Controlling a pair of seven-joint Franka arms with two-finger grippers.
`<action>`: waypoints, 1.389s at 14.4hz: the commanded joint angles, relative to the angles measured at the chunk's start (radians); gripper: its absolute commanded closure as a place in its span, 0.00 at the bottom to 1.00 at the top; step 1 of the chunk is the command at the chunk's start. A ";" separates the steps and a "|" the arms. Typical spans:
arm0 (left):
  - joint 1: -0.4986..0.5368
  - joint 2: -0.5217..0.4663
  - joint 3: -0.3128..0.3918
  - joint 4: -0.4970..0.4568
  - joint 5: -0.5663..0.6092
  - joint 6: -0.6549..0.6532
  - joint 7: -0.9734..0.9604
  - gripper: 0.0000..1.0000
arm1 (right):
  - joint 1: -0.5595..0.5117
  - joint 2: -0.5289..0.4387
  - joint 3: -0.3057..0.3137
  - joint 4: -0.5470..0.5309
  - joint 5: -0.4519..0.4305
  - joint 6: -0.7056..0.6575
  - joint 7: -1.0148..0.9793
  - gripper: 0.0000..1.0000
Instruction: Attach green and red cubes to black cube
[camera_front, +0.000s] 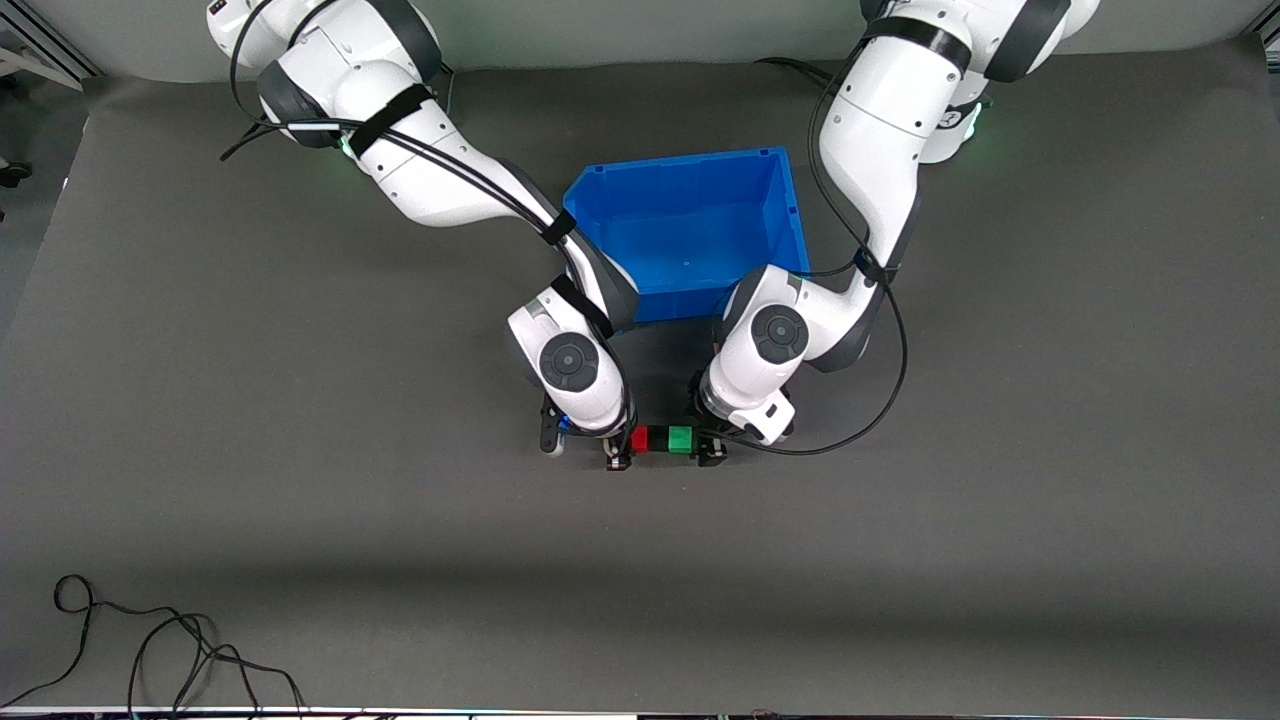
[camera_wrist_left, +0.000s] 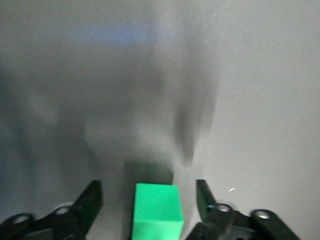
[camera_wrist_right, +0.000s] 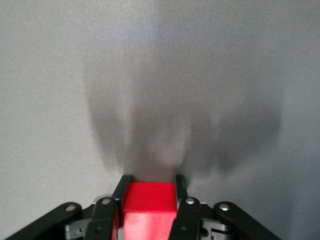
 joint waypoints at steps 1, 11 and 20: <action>0.000 -0.020 0.062 0.008 0.039 -0.046 -0.013 0.00 | 0.009 0.041 -0.009 0.063 0.002 -0.012 0.004 0.58; 0.318 -0.256 0.163 -0.019 0.048 -0.541 0.761 0.00 | 0.000 -0.113 -0.003 0.198 0.008 -0.295 -0.116 0.00; 0.470 -0.520 0.184 0.013 0.171 -0.969 1.526 0.00 | -0.141 -0.506 -0.014 0.178 0.018 -0.852 -0.647 0.00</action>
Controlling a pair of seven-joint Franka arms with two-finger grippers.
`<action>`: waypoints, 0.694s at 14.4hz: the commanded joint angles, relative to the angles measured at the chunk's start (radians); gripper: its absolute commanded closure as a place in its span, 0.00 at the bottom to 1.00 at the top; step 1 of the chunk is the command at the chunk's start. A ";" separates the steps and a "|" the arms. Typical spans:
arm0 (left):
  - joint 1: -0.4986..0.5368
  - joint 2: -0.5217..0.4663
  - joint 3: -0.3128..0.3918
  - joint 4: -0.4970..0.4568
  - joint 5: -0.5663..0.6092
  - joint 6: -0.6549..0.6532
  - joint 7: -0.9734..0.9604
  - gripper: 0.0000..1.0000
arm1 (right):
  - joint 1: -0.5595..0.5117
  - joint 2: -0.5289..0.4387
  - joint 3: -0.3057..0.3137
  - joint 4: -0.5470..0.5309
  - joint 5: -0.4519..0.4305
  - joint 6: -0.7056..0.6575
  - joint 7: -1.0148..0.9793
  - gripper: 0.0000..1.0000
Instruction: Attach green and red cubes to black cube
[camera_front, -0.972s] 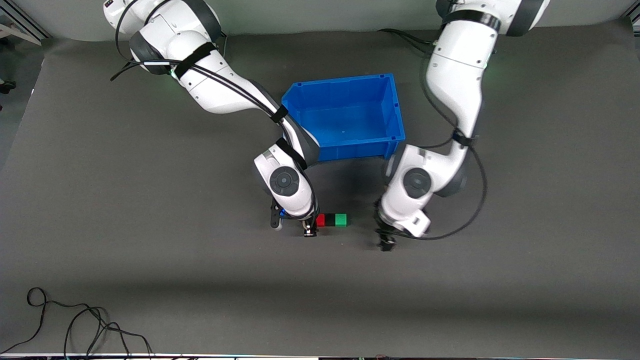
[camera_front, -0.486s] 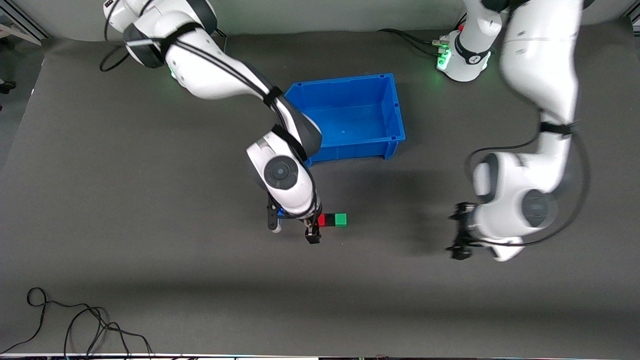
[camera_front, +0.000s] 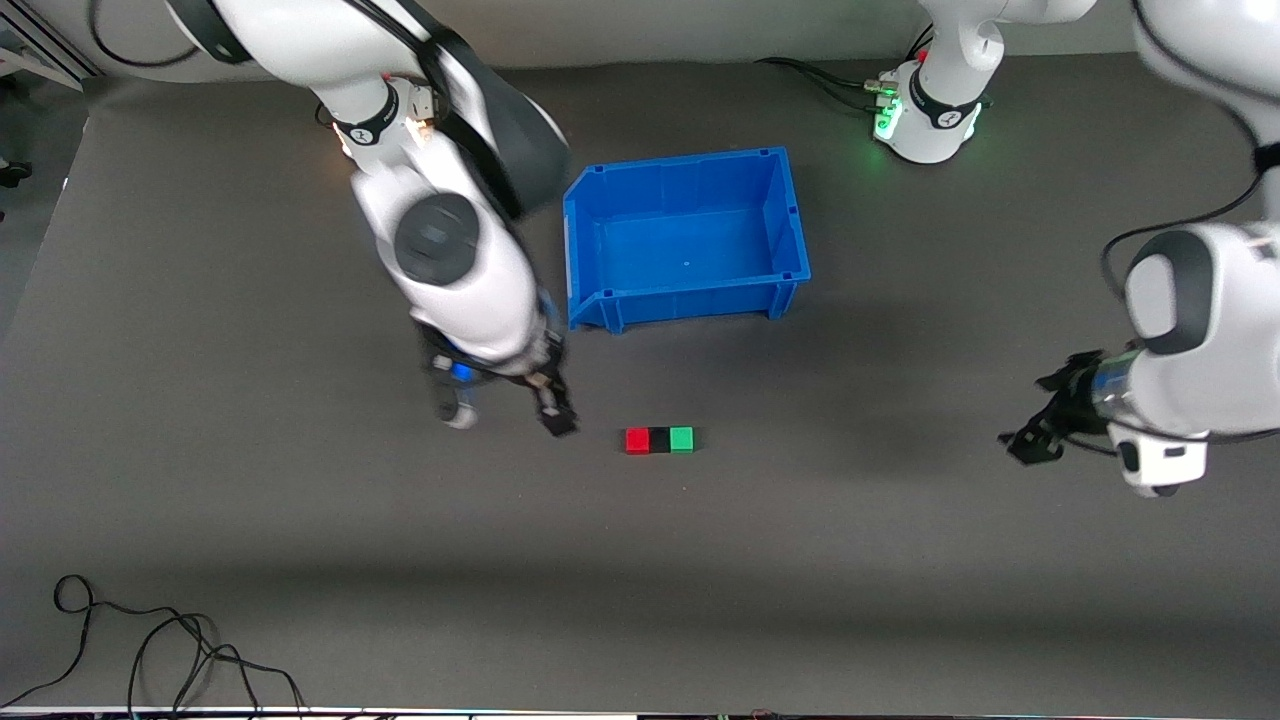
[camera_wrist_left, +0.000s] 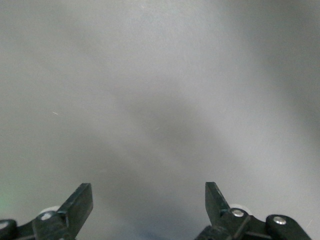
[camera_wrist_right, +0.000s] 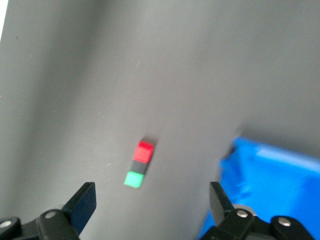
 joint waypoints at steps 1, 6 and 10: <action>0.024 -0.093 0.002 0.004 0.019 -0.107 0.292 0.00 | -0.072 -0.129 -0.004 -0.057 0.018 -0.137 -0.231 0.00; 0.032 -0.217 0.002 0.004 0.038 -0.157 0.654 0.00 | -0.210 -0.293 -0.018 -0.106 0.017 -0.331 -0.680 0.01; 0.026 -0.292 -0.003 0.001 0.063 -0.163 0.691 0.00 | -0.260 -0.381 -0.122 -0.176 0.015 -0.343 -1.117 0.01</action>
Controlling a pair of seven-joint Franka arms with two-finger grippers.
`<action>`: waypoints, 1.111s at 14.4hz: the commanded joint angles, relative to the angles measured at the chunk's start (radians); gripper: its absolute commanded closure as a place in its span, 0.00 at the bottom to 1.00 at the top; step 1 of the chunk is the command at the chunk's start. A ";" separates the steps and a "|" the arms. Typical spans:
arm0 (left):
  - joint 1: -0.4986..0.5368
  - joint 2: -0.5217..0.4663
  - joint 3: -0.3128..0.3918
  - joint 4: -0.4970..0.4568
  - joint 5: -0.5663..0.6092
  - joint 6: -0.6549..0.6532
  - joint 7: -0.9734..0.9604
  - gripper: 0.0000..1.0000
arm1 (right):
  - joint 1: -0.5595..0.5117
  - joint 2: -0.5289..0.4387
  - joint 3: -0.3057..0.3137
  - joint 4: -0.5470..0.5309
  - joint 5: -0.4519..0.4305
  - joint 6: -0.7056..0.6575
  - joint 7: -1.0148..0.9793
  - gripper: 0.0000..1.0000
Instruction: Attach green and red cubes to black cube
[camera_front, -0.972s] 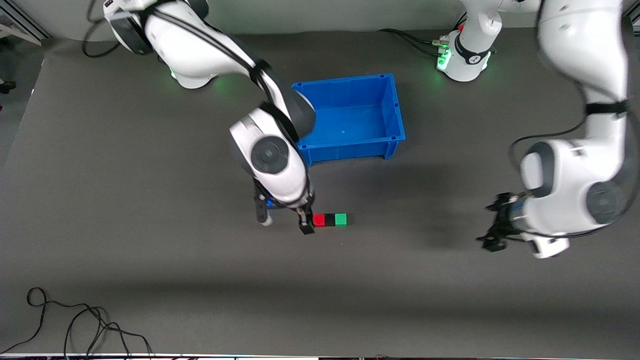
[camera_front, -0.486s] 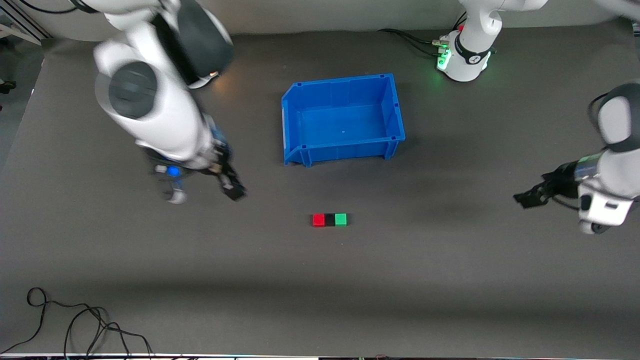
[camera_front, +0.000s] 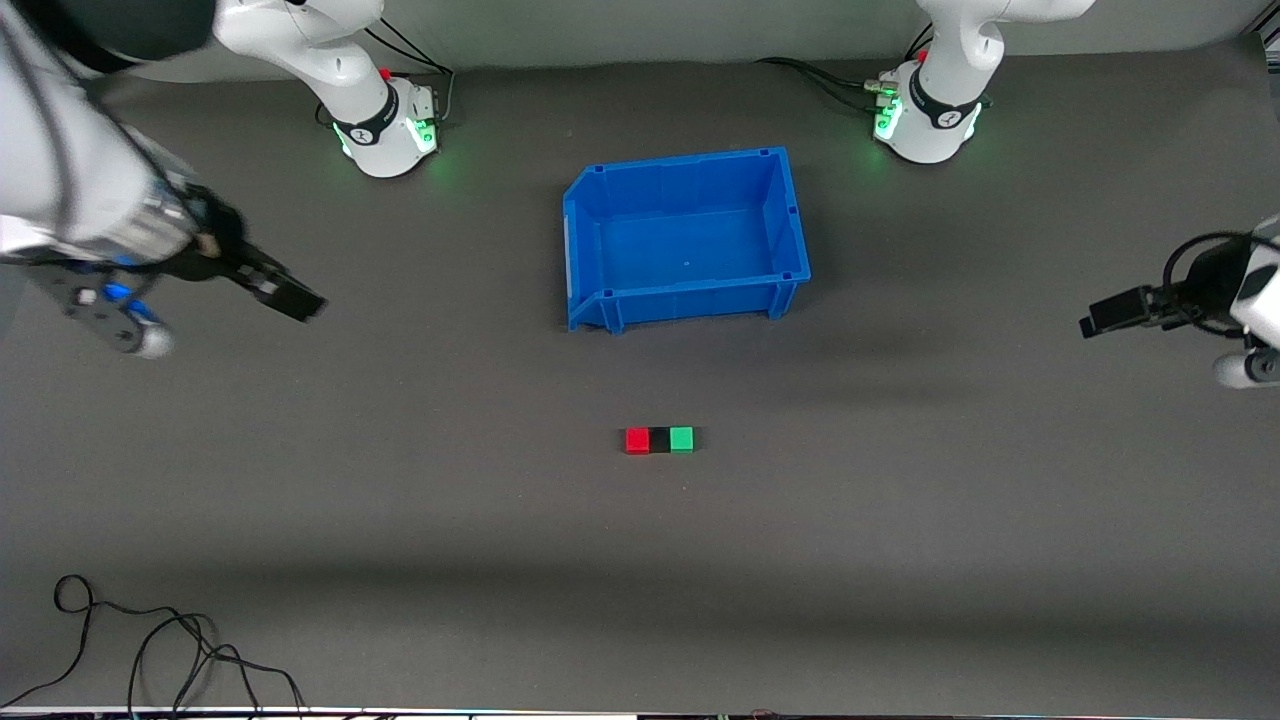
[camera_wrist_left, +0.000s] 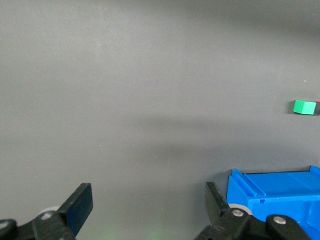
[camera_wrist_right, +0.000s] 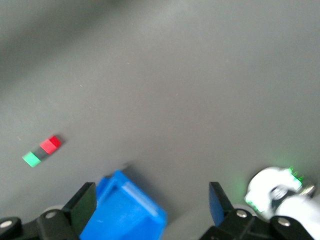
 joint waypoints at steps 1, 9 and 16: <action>-0.009 -0.061 -0.001 -0.013 0.024 -0.002 0.061 0.00 | -0.007 -0.073 -0.080 -0.087 0.013 0.015 -0.276 0.01; 0.057 -0.079 -0.120 -0.013 0.118 0.031 0.061 0.00 | -0.003 -0.220 -0.133 -0.430 0.001 0.329 -0.562 0.01; 0.191 -0.069 -0.260 -0.018 0.118 0.033 0.062 0.00 | -0.011 -0.207 -0.133 -0.458 0.000 0.377 -0.615 0.01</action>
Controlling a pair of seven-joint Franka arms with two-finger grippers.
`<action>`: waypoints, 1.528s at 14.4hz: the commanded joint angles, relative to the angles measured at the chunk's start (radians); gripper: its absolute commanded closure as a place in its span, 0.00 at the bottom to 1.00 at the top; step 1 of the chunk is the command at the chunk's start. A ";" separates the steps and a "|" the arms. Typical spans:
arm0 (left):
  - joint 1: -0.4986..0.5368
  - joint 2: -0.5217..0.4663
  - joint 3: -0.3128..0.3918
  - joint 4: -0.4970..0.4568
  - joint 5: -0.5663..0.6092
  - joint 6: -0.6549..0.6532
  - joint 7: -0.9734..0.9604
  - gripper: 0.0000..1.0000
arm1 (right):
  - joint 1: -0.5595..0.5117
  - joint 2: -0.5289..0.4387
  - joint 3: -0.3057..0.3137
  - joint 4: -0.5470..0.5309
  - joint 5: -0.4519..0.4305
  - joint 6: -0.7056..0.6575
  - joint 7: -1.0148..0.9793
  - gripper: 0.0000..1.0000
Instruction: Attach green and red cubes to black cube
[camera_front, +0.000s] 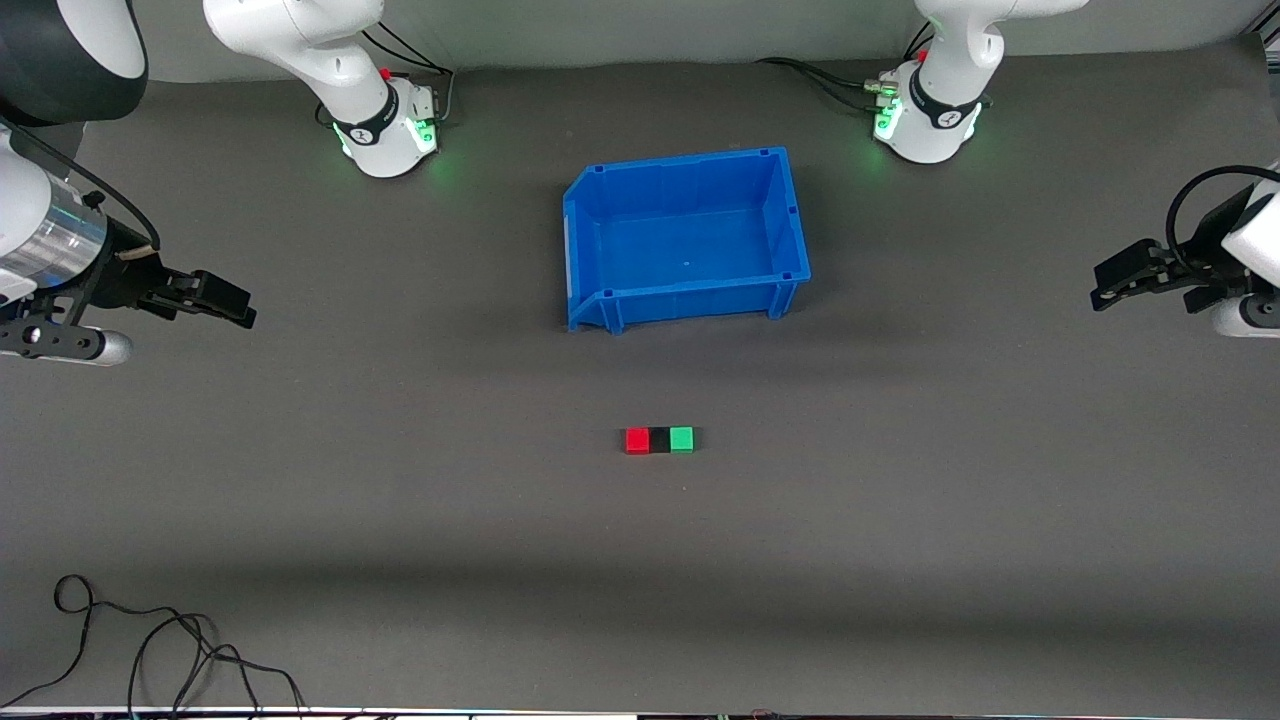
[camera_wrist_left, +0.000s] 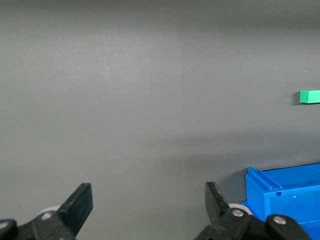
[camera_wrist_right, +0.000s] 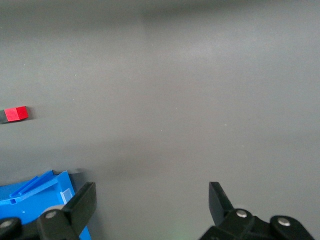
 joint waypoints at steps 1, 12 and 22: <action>0.018 -0.007 -0.017 -0.008 0.015 0.010 0.013 0.00 | -0.002 -0.021 -0.005 -0.028 0.000 0.033 -0.056 0.01; 0.013 0.004 -0.018 -0.003 0.016 -0.007 0.018 0.00 | -0.002 -0.023 -0.029 -0.029 0.001 0.024 -0.061 0.01; 0.012 0.004 -0.018 0.000 0.016 -0.008 0.035 0.00 | -0.212 -0.041 0.155 -0.049 0.008 0.029 -0.102 0.01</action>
